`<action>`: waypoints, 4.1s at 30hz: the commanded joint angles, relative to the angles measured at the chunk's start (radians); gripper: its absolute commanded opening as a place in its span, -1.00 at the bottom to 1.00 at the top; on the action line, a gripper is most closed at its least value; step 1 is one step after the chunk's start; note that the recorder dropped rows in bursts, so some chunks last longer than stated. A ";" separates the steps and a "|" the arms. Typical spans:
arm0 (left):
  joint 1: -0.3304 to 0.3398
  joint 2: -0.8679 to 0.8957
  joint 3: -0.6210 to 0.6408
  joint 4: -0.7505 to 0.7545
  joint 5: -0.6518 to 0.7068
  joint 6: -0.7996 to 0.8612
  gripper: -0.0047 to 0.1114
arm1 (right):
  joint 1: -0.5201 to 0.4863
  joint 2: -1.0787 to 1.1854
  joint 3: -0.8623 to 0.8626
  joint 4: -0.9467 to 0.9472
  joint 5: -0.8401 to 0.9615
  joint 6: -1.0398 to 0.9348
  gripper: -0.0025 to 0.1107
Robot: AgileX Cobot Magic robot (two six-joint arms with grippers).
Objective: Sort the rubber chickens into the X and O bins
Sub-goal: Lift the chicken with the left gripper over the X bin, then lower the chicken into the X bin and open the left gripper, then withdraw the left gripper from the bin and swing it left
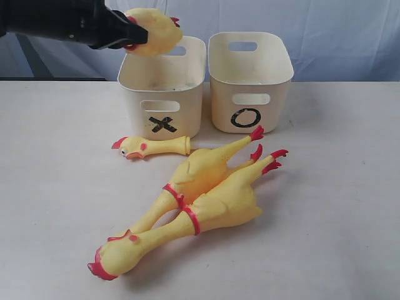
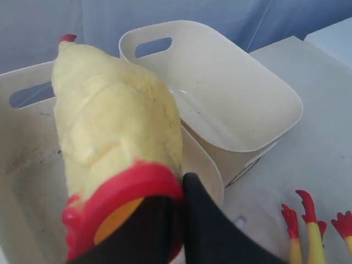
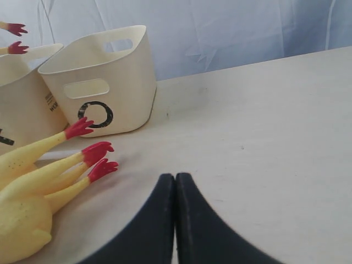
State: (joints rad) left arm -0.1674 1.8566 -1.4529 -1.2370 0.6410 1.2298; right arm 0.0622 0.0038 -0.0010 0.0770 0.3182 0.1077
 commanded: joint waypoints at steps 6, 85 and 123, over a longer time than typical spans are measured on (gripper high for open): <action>-0.049 0.082 -0.052 0.042 -0.069 0.000 -0.92 | 0.022 -0.004 0.001 0.000 -0.010 -0.003 -0.97; -0.392 -0.114 0.272 1.410 0.160 -0.646 -0.91 | 0.022 -0.004 0.001 0.007 -0.010 -0.003 -0.97; 0.326 0.253 0.286 -0.202 0.144 0.112 -0.02 | 0.022 -0.004 0.001 0.009 -0.010 -0.003 -0.97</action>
State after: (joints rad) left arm 0.1648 2.1070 -1.1455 -1.4398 0.8161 1.3464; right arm 0.0825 0.0038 -0.0010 0.0860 0.3182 0.1077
